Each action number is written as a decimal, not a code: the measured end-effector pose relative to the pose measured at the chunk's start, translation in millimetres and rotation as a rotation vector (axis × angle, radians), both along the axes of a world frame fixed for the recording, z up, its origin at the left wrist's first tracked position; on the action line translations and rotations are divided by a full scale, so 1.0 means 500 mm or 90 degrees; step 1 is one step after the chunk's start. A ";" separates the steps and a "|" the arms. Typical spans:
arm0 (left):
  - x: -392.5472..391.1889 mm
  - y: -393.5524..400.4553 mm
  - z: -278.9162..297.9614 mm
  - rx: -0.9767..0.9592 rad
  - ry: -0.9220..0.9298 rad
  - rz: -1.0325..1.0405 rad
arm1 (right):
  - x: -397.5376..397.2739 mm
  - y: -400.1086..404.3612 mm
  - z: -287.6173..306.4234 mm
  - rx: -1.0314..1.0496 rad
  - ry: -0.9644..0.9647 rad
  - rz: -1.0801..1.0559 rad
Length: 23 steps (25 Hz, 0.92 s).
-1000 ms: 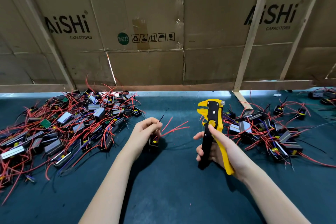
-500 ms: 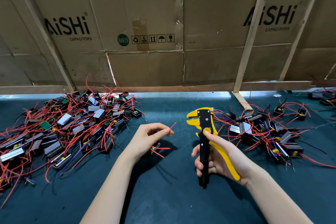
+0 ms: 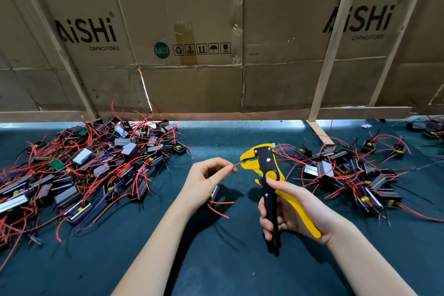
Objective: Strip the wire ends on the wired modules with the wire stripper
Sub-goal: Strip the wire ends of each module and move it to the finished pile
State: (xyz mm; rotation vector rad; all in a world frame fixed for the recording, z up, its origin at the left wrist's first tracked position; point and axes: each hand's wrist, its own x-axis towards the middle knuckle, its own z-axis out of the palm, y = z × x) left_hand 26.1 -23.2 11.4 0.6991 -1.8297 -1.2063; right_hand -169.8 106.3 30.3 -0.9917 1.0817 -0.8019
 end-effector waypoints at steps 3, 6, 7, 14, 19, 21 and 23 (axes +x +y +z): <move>0.003 -0.003 -0.002 0.003 -0.004 -0.003 | 0.002 0.000 0.001 0.003 0.000 0.009; 0.003 -0.002 -0.003 0.013 -0.003 -0.018 | 0.002 -0.001 -0.001 -0.002 0.000 0.003; 0.003 -0.003 -0.003 0.016 -0.004 -0.020 | 0.003 -0.001 -0.001 0.002 -0.001 -0.001; 0.014 -0.011 -0.007 0.017 -0.055 -0.034 | 0.016 -0.005 0.000 0.023 0.034 -0.152; 0.020 -0.014 -0.007 0.034 -0.084 -0.013 | 0.011 -0.010 -0.005 0.004 -0.082 -0.212; 0.035 -0.021 -0.006 0.100 -0.090 -0.034 | 0.010 -0.010 -0.011 0.015 -0.096 -0.188; 0.058 -0.029 -0.005 0.142 -0.083 -0.066 | 0.006 -0.009 -0.014 0.026 -0.088 -0.168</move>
